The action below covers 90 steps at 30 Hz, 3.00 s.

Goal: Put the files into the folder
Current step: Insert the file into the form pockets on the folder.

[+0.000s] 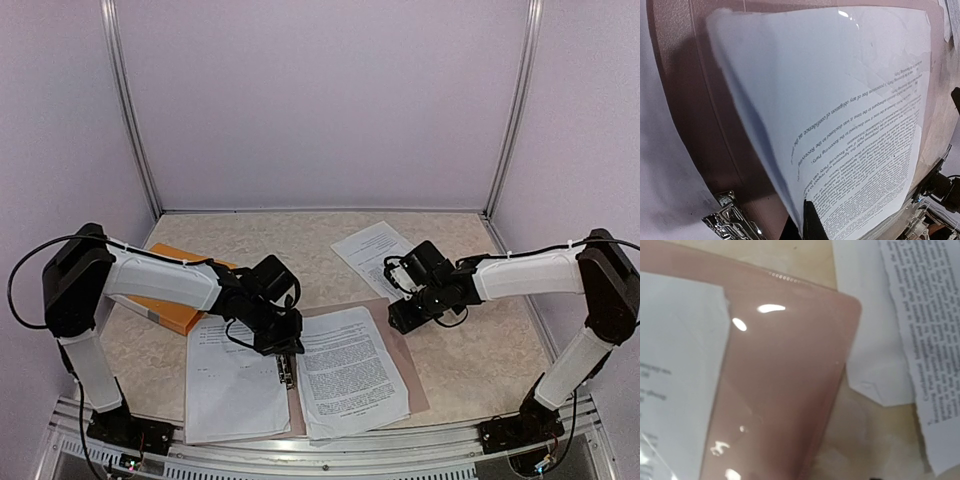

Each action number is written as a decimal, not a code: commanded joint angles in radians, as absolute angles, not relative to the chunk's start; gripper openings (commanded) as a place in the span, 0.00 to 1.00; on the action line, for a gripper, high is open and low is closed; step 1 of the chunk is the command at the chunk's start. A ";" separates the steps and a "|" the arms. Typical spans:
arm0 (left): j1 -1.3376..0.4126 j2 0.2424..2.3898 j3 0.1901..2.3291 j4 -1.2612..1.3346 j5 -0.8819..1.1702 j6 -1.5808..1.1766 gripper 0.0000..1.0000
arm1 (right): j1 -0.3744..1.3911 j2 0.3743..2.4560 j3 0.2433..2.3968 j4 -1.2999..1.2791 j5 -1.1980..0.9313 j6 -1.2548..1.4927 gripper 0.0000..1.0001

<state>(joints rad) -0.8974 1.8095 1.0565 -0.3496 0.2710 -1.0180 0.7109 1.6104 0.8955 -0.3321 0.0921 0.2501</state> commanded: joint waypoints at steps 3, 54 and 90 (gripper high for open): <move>-0.891 1.839 1.098 -0.391 0.229 -0.967 0.00 | 0.700 1.627 0.857 -0.292 0.068 0.295 0.58; -0.884 1.946 1.182 -0.325 0.265 -0.963 0.00 | 0.679 1.660 0.801 -0.186 -0.038 0.362 0.63; -0.876 2.009 1.245 -0.350 0.251 -0.902 0.00 | 0.677 1.681 0.765 -0.130 -0.100 0.370 0.62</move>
